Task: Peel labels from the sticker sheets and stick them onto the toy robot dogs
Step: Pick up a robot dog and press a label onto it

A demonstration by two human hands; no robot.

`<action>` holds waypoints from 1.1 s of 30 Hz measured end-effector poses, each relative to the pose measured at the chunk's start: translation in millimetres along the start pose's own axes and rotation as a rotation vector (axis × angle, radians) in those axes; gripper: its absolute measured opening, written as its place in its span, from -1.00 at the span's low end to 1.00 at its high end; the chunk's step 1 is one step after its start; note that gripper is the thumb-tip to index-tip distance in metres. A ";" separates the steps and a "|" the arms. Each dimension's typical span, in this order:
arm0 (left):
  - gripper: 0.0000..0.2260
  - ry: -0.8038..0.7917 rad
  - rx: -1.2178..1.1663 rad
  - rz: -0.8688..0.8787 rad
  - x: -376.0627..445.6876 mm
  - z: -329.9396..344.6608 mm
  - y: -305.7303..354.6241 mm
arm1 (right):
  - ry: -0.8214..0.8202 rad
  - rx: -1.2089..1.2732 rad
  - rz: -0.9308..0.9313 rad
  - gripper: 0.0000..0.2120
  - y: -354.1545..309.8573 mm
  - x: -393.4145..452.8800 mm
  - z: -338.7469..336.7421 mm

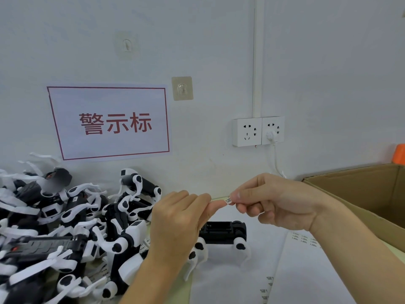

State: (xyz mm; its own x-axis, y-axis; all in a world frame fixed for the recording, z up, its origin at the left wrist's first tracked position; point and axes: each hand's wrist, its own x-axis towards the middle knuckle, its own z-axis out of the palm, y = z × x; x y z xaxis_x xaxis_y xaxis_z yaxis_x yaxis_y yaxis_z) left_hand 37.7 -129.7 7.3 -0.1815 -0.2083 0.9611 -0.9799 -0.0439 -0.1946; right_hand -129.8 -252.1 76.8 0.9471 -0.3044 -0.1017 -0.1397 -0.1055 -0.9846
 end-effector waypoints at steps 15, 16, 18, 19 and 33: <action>-0.57 -0.752 -0.029 -0.537 -11.7 5.2 1.0 | 0.659 -0.295 -0.184 -0.88 1.5 2.2 -5.6; -0.53 -0.810 -0.028 -0.528 -14.0 6.7 3.3 | 0.664 -0.295 -0.175 -0.88 2.7 2.6 -6.9; -0.46 -0.917 -0.007 -0.488 -17.6 9.7 8.2 | 0.671 -0.292 -0.169 -0.88 4.6 4.3 -8.3; -0.45 -0.972 0.012 -0.449 -20.1 12.3 9.9 | 0.670 -0.288 -0.172 -0.88 5.5 5.4 -8.6; -0.70 -0.646 -0.365 -0.849 -9.9 18.5 26.1 | 0.681 -0.340 -0.378 -0.92 5.0 4.7 -11.5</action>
State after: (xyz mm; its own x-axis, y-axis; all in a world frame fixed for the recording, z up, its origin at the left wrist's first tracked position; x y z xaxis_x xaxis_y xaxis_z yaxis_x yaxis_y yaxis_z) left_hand 15.5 -146.9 -11.0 0.5282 -0.7184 0.4527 -0.7506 -0.1457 0.6445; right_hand -129.4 -265.0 73.0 0.5824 -0.6830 0.4408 -0.0312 -0.5607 -0.8274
